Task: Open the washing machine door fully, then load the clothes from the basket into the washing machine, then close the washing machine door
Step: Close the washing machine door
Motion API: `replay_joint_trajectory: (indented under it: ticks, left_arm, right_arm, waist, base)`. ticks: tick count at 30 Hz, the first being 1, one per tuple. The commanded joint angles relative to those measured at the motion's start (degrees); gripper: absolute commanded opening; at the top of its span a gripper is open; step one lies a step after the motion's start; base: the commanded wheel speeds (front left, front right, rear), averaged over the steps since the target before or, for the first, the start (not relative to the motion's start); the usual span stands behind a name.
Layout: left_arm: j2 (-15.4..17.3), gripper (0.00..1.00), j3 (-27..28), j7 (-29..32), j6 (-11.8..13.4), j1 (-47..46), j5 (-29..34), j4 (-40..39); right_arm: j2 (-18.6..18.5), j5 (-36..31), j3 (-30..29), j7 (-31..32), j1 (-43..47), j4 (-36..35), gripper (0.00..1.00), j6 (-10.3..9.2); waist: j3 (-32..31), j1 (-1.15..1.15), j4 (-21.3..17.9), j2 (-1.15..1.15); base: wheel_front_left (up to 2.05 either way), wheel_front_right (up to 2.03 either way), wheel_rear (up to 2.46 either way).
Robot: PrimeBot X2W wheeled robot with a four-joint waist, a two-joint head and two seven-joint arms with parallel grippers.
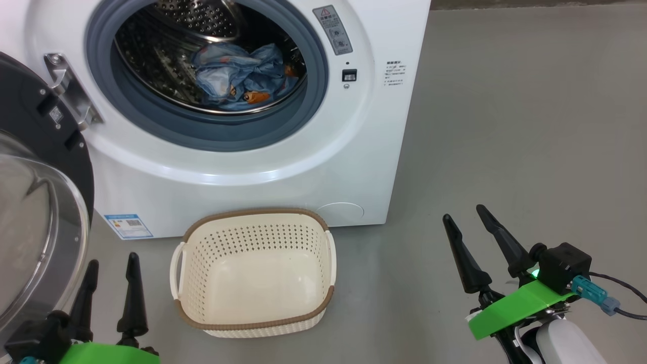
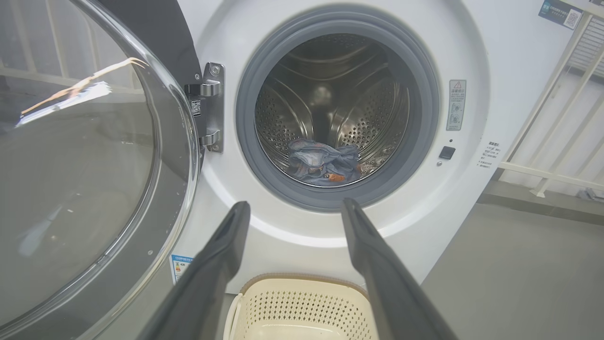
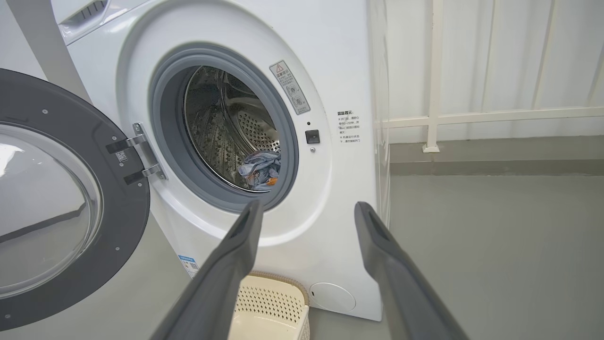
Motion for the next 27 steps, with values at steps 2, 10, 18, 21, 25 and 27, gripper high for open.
replay_joint_trajectory:
  ticks: [2,10,18,21,25,27]
  left_arm:
    - [0.7,1.00,2.3,-0.4,-0.1,-1.3,0.6,-1.4]
    - [0.5,1.00,2.4,-0.4,-0.2,-1.4,0.9,-1.2]
    - [0.1,1.00,2.5,-0.4,0.1,-1.4,1.7,-1.0]
    - [0.1,1.00,2.6,-0.4,0.2,-1.5,2.0,-0.9]
    - [0.0,1.00,2.8,-0.4,0.3,-1.4,2.2,-0.6]
    - [-0.1,1.00,2.9,-0.4,0.4,-1.4,2.4,-0.4]
  right_arm:
    - [0.0,0.5,0.9,-0.3,-0.2,-1.3,1.00,0.09]
    - [-0.1,0.7,0.9,-0.3,-0.1,-1.3,1.00,0.09]
    - [-0.1,0.6,0.9,-0.3,0.1,-1.4,1.00,0.09]
    - [-0.2,0.5,0.8,-0.3,0.2,-1.4,1.00,0.09]
    - [-0.3,0.4,1.1,-0.3,0.2,-1.4,1.00,0.09]
    - [-0.4,0.3,1.3,-0.3,0.1,-1.3,1.00,0.09]
  waist:
    - [0.0,0.00,0.1,0.00]
    - [-0.4,0.00,0.4,0.00]
    - [-0.6,0.00,2.0,0.00]
    - [-0.6,0.00,3.3,0.00]
    - [-0.7,0.00,5.0,0.00]
    - [-0.9,0.00,6.3,0.00]
  base:
    - [0.00,0.00,0.00]
    - [0.00,0.00,0.00]
    - [0.00,0.00,0.00]
    - [0.00,0.00,0.00]
    - [0.00,0.00,0.00]
    - [0.00,0.00,0.00]
